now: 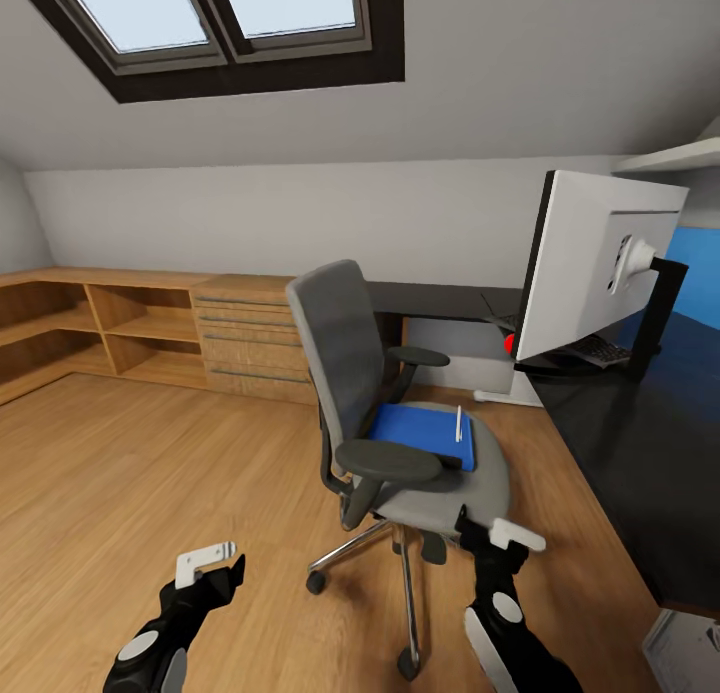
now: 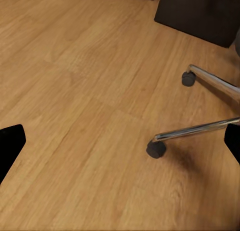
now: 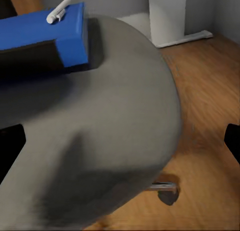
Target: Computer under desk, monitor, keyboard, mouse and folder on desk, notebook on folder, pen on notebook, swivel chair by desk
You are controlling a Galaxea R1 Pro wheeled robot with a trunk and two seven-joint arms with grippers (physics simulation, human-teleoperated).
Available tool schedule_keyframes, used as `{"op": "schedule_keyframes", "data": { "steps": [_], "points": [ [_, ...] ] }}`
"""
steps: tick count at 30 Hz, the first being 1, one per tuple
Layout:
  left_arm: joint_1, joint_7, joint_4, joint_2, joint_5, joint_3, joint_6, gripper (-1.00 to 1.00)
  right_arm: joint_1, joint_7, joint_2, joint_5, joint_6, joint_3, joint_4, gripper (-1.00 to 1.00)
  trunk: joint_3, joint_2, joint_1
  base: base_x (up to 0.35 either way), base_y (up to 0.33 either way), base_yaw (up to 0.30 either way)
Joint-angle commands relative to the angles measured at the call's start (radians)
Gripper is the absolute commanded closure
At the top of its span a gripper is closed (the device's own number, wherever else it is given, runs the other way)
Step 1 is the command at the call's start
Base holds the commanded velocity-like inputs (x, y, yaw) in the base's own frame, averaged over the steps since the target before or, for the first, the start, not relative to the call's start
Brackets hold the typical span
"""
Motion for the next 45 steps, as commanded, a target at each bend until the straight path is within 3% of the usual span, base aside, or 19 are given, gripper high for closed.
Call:
{"op": "schedule_keyframes", "data": {
  "steps": [1,4,5,6,11,19,32,36,39,45],
  "points": [
    [0.000,0.005,-0.002,-0.001,0.011,0.001,0.005,-1.00,-0.003,0.001,-0.007,-0.032,-0.002,0.002,-0.001,-1.00,-0.001,0.000,0.000,0.000,0.000,0.000],
    [0.000,0.005,-0.003,-0.001,0.011,0.003,0.005,-1.00,-0.012,0.013,-0.031,-0.103,0.009,-0.006,-0.003,-1.00,-0.001,0.000,0.000,0.000,0.000,0.000],
    [0.000,0.005,-0.003,-0.001,0.011,0.003,0.005,-1.00,-0.016,0.017,-0.045,-0.135,0.011,-0.016,-0.002,-1.00,-0.001,0.000,0.000,0.000,0.000,0.000],
    [0.000,0.005,-0.003,-0.001,0.010,0.003,0.005,-1.00,-0.019,0.035,-0.063,-0.194,0.013,-0.041,0.000,-1.00,-0.001,0.000,0.000,0.000,0.000,0.000],
    [0.000,0.005,-0.004,-0.001,0.009,0.004,0.005,-1.00,-0.022,0.100,-0.083,-0.283,0.014,-0.077,0.011,-1.00,-0.001,0.000,0.000,0.000,0.000,0.000],
    [0.000,0.006,-0.002,0.000,0.008,0.004,0.004,-1.00,-0.023,0.120,-0.087,-0.305,0.011,-0.117,0.029,-1.00,-0.001,0.000,0.000,0.000,0.000,0.000],
    [0.000,0.006,0.004,0.000,0.007,0.005,0.004,-1.00,-0.023,0.121,-0.087,-0.316,0.013,-0.123,0.031,-1.00,-0.001,0.000,0.000,0.071,0.000,0.000],
    [0.000,0.007,0.004,0.000,0.007,0.004,0.003,-1.00,-0.023,0.121,-0.088,-0.370,0.016,-0.122,0.032,-1.00,-0.001,0.000,0.000,0.202,0.000,0.000],
    [0.000,0.006,0.004,-0.001,0.006,0.003,0.002,-1.00,-0.023,0.121,-0.089,-0.446,0.018,-0.120,0.035,-1.00,-0.001,0.000,0.000,0.141,0.000,0.000],
    [0.000,0.003,0.006,-0.001,0.007,0.004,0.003,-1.00,-0.023,0.121,-0.089,-0.474,0.026,-0.121,0.037,-1.00,-0.001,0.000,0.000,0.229,0.000,0.000]
  ]
}}
